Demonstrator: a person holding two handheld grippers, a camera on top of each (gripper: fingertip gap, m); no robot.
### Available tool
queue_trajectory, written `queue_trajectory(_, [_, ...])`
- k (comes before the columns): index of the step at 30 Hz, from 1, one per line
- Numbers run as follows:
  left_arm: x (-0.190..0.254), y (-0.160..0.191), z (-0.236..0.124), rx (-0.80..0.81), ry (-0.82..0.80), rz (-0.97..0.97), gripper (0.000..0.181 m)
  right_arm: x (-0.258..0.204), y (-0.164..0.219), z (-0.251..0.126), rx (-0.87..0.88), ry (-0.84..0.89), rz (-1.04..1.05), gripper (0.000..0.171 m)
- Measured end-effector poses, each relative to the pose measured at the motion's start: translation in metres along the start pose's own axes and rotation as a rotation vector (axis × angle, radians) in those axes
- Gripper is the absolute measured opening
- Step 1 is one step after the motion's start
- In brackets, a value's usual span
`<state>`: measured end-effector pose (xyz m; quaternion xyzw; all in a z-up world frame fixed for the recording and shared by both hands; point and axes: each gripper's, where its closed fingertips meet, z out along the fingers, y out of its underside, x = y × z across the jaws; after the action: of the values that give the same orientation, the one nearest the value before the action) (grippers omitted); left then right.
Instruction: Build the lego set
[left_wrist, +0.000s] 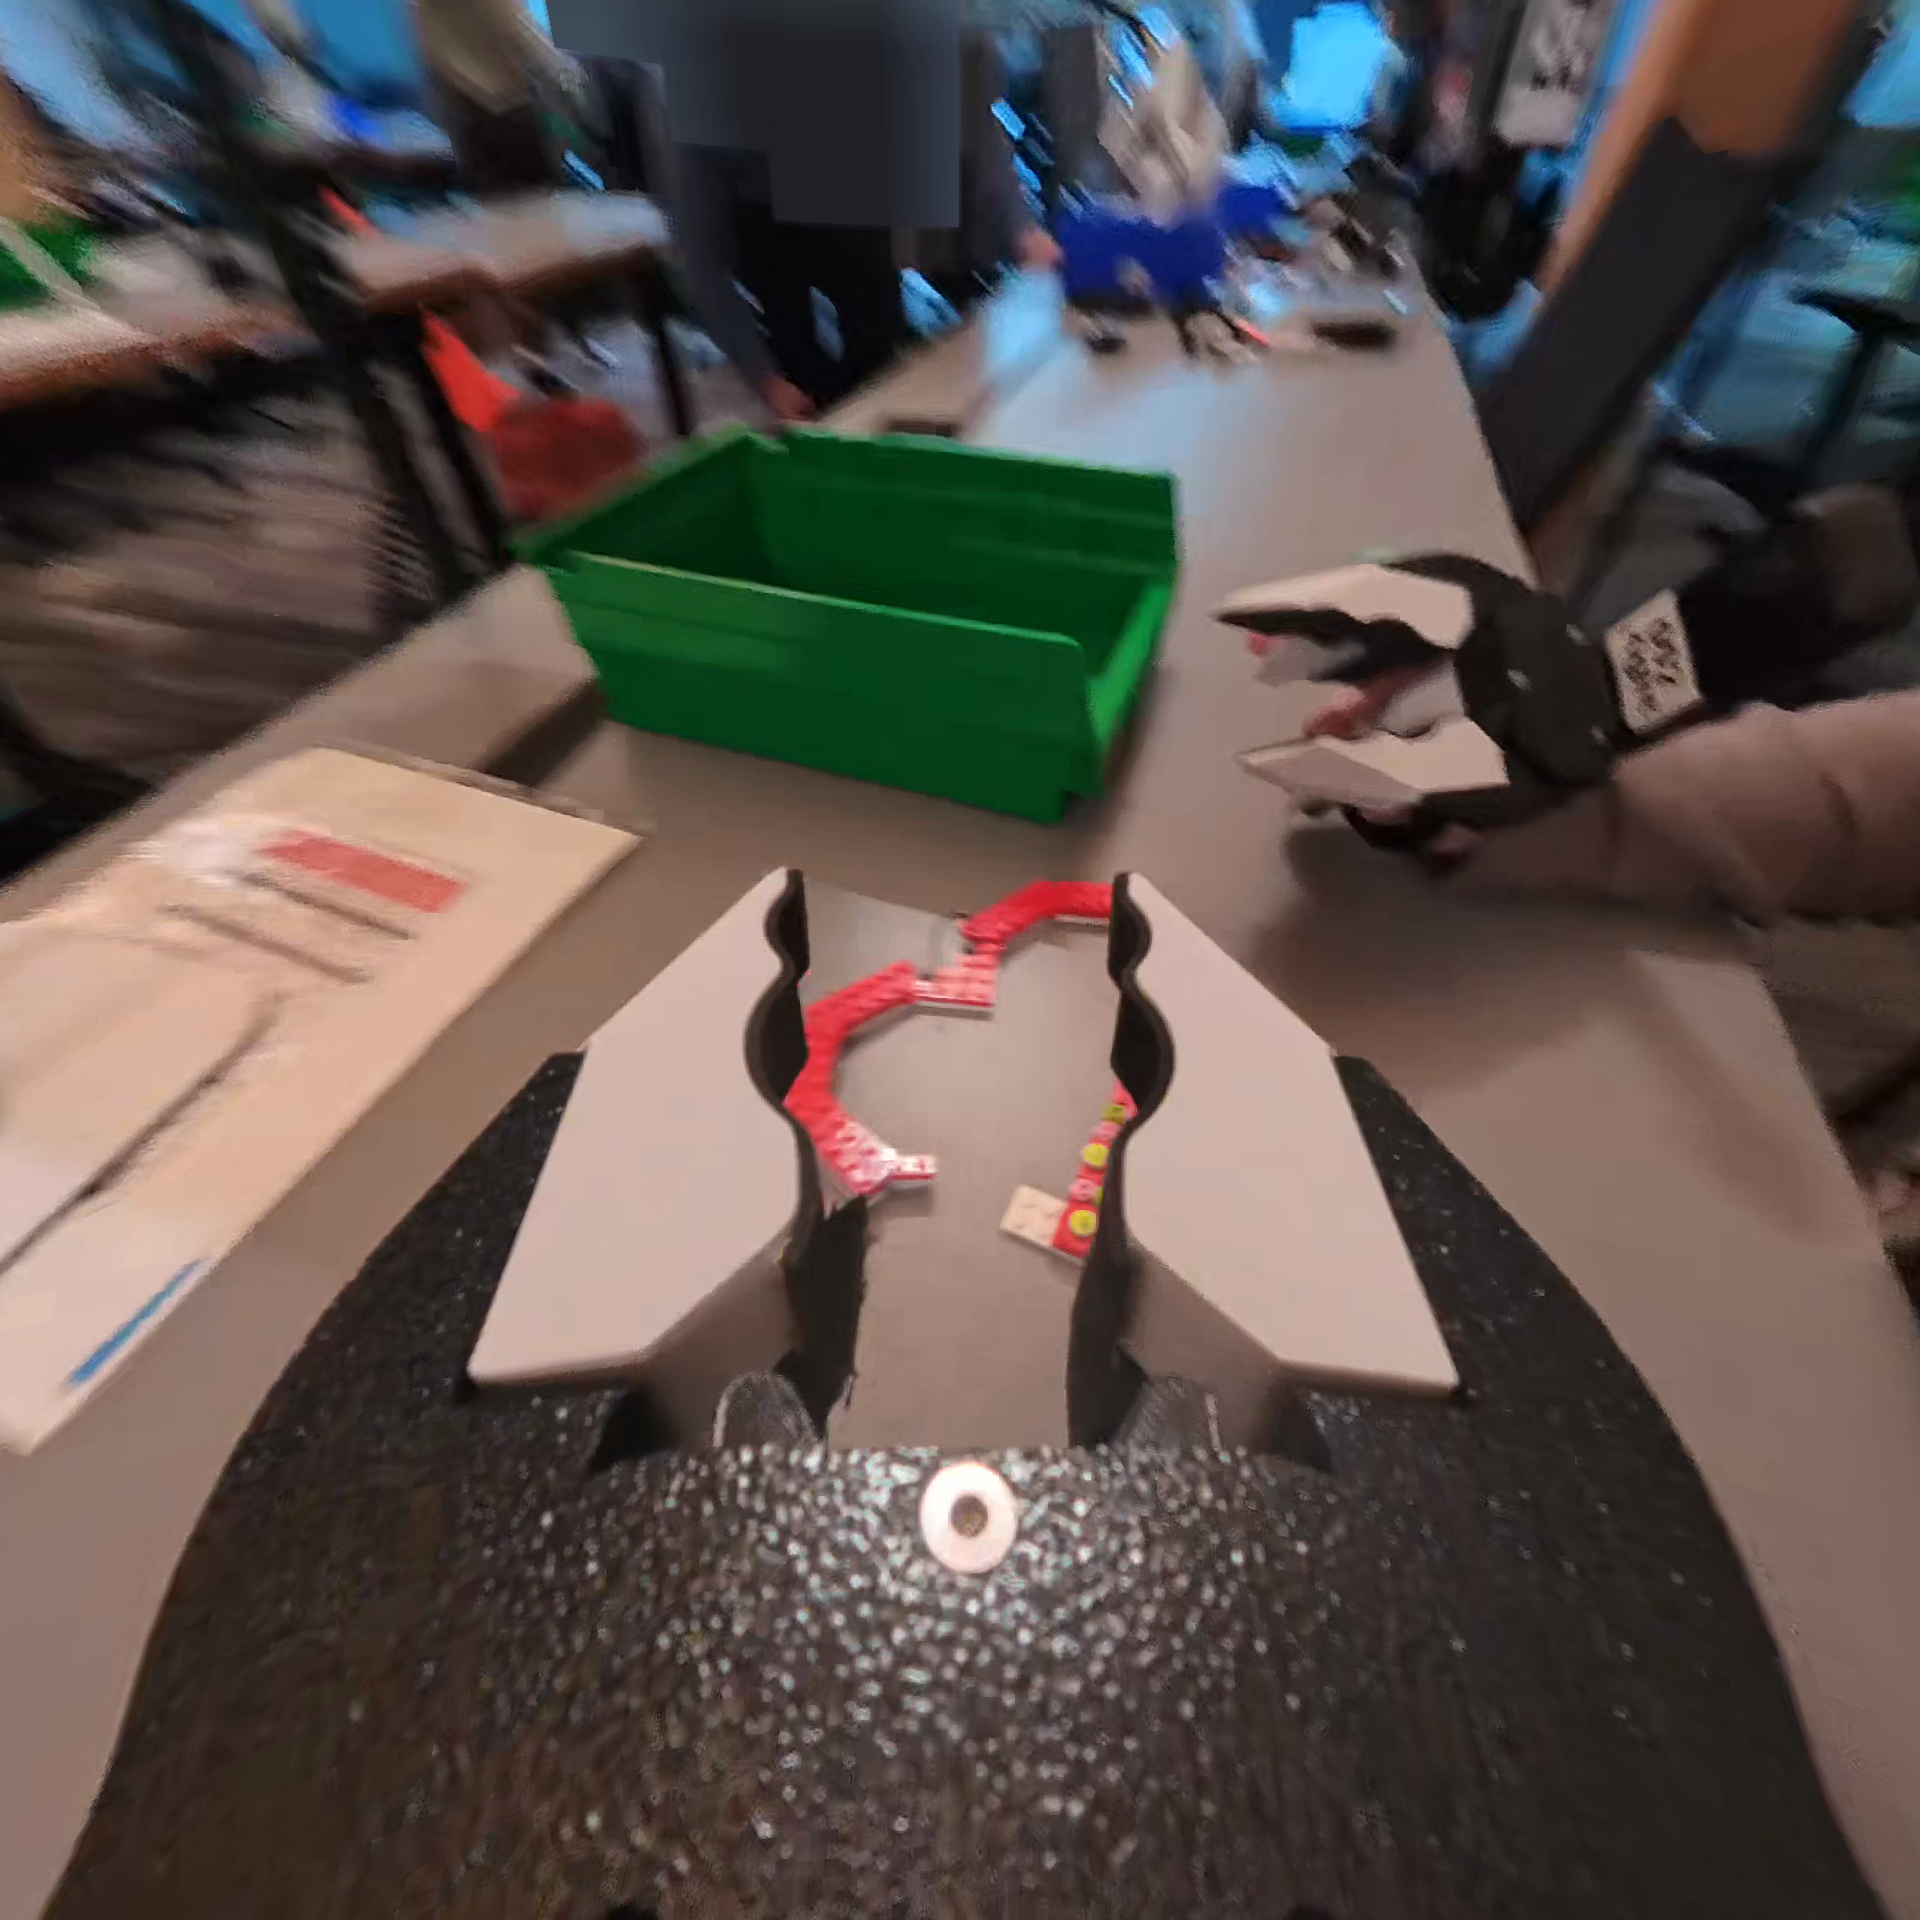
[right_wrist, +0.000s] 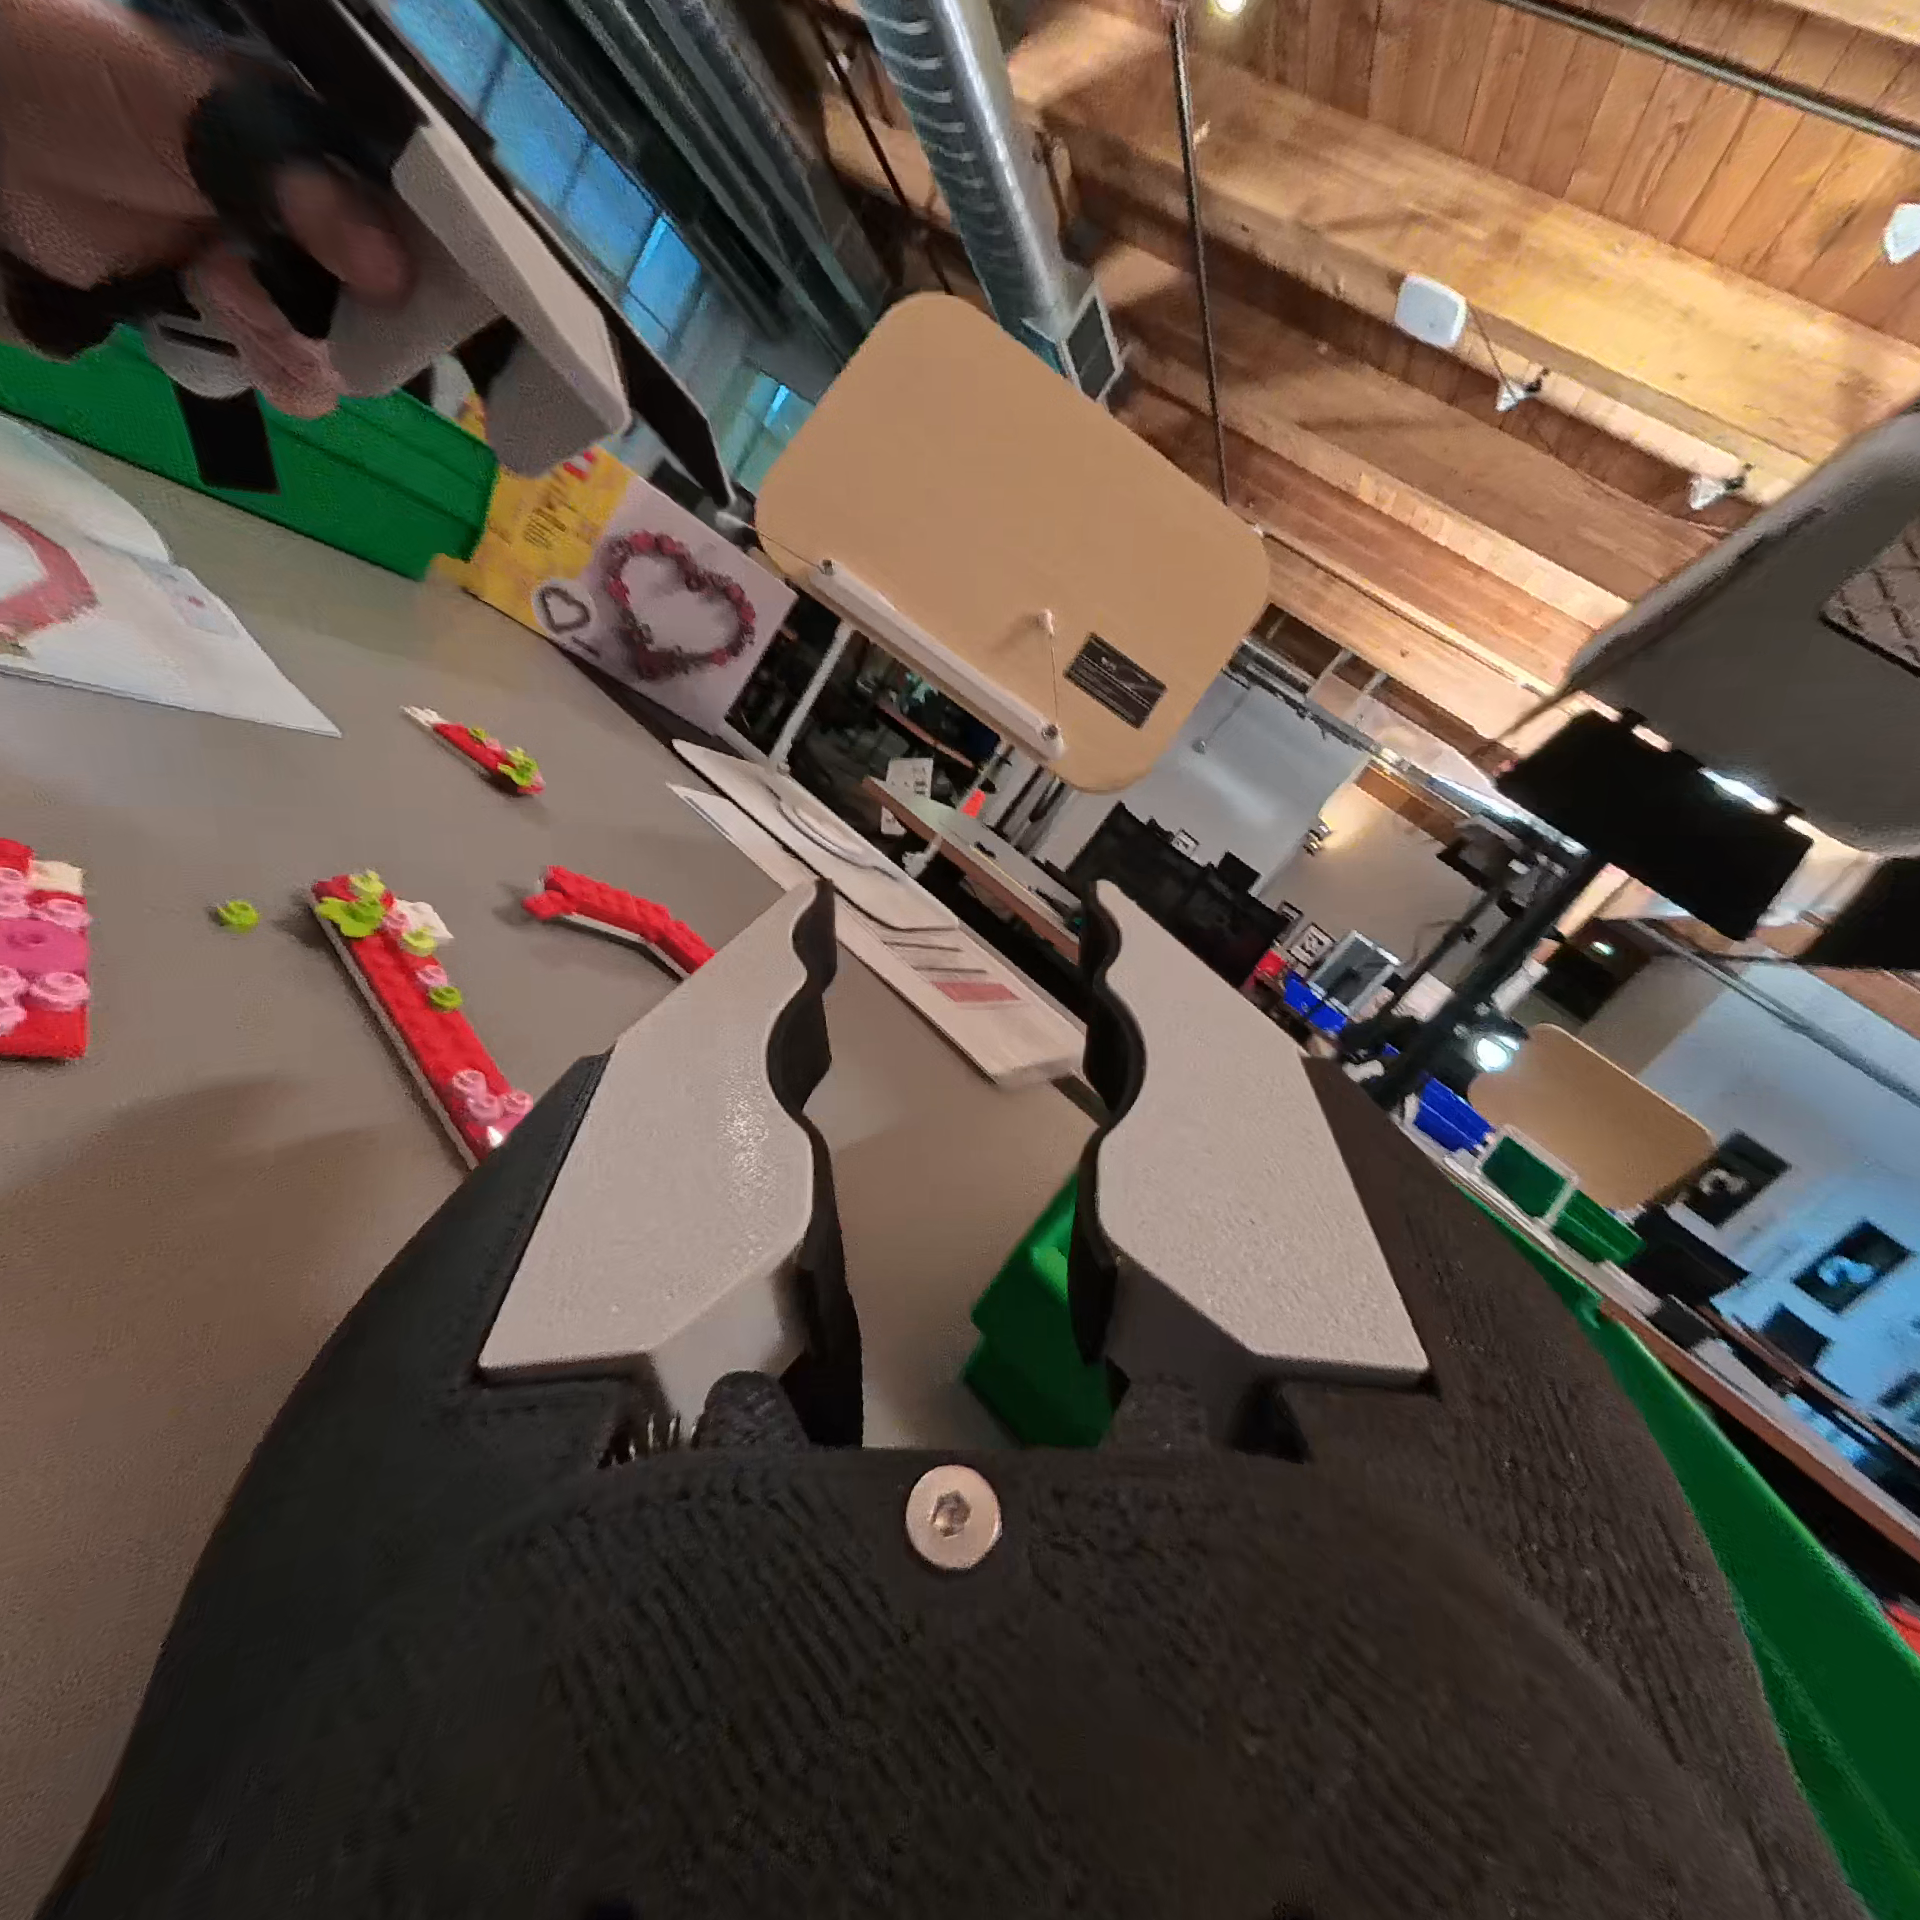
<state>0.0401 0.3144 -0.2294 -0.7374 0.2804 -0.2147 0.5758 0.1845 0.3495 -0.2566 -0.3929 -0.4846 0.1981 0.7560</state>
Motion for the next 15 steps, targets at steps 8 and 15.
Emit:
queue_trajectory(8, [-0.035, 0.032, -0.1, 0.27, -0.486, 0.076, 0.055, -0.031, -0.002, 0.042, 0.059, -0.127, -0.038, 0.042])
queue_trajectory(15, [-0.055, 0.038, -0.156, 0.343, -0.65, 0.131, 0.053, -0.027, -0.002, 0.071, 0.088, -0.087, -0.018, 0.039])
